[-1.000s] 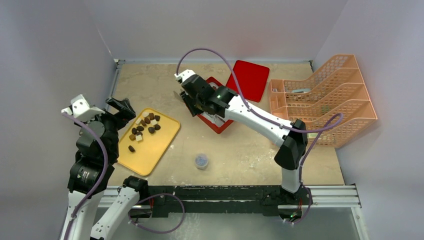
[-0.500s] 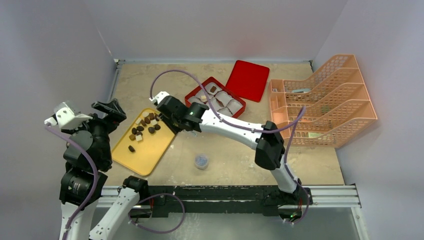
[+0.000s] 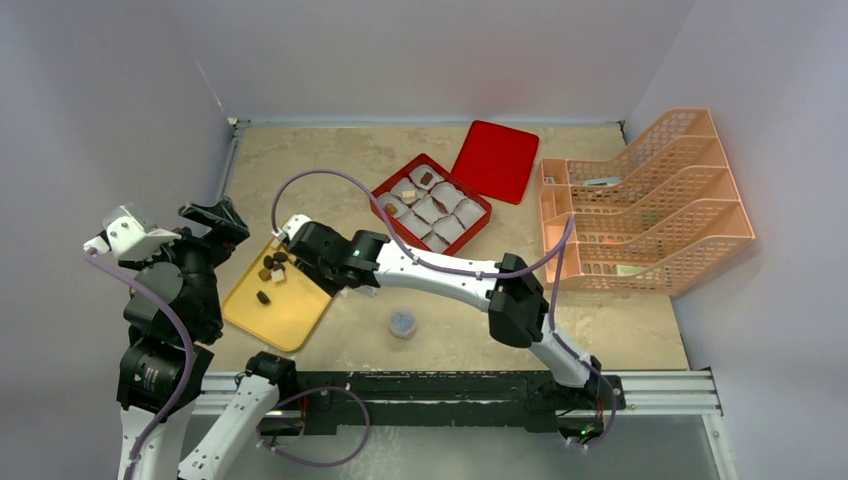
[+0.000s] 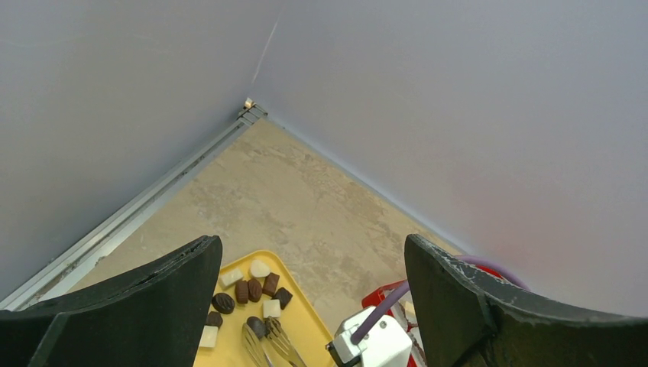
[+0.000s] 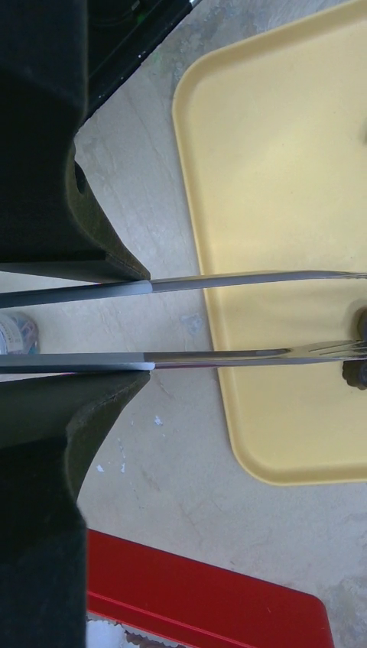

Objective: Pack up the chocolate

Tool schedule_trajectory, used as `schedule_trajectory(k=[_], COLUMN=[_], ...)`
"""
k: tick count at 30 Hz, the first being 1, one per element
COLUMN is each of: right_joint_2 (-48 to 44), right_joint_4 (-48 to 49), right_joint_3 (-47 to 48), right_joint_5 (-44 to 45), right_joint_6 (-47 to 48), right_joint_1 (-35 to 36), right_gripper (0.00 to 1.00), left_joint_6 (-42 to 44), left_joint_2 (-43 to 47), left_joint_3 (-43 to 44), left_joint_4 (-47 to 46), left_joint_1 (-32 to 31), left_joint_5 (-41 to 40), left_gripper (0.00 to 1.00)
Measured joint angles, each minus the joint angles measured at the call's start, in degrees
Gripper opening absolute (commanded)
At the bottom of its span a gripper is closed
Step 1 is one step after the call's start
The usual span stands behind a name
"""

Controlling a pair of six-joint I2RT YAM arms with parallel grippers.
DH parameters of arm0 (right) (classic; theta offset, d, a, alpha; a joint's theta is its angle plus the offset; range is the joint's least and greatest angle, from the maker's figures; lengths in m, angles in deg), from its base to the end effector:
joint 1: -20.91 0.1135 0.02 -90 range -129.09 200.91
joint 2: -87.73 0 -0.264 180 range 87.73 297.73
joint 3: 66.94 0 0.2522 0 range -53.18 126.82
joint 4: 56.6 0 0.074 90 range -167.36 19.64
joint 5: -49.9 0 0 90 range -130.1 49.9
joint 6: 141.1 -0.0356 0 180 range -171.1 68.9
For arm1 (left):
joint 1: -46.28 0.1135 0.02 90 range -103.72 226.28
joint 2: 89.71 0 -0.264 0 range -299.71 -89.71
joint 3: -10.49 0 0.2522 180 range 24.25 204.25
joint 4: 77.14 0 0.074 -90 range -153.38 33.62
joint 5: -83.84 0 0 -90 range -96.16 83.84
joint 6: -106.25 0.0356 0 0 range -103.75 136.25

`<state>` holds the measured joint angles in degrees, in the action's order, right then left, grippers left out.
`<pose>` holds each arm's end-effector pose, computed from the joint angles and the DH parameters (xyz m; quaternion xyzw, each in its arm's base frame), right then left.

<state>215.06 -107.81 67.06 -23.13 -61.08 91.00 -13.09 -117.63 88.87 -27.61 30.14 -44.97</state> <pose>0.1826 0.4737 0.2769 -0.4075 0.8181 0.1416 0.3801 0.0533 0.0078 0.4333 -0.3113 0.6299 -0.0450 0.7101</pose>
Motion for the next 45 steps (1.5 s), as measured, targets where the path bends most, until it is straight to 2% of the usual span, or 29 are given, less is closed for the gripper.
schedule_trajectory(k=[25,36,45], right_joint_2=[8.92,9.35,9.33], right_joint_4=[-3.34,-3.43,-2.69], right_joint_3=[8.68,10.16,9.44], right_joint_5=[1.36,1.57,1.51], right_joint_6=[2.16,3.37,3.37], right_joint_1=[-0.02,-0.02,-0.02], right_gripper=[0.47,0.30,0.27], left_joint_6=[-0.02,-0.02,0.00], left_joint_2=[0.00,0.09,0.52], left_joint_3=[0.00,-0.02,-0.90], left_joint_4=[0.00,0.00,-0.02], left_joint_1=[0.00,0.00,0.00], left_joint_5=[0.00,0.00,-0.15], left_gripper=[0.89,0.89,0.89])
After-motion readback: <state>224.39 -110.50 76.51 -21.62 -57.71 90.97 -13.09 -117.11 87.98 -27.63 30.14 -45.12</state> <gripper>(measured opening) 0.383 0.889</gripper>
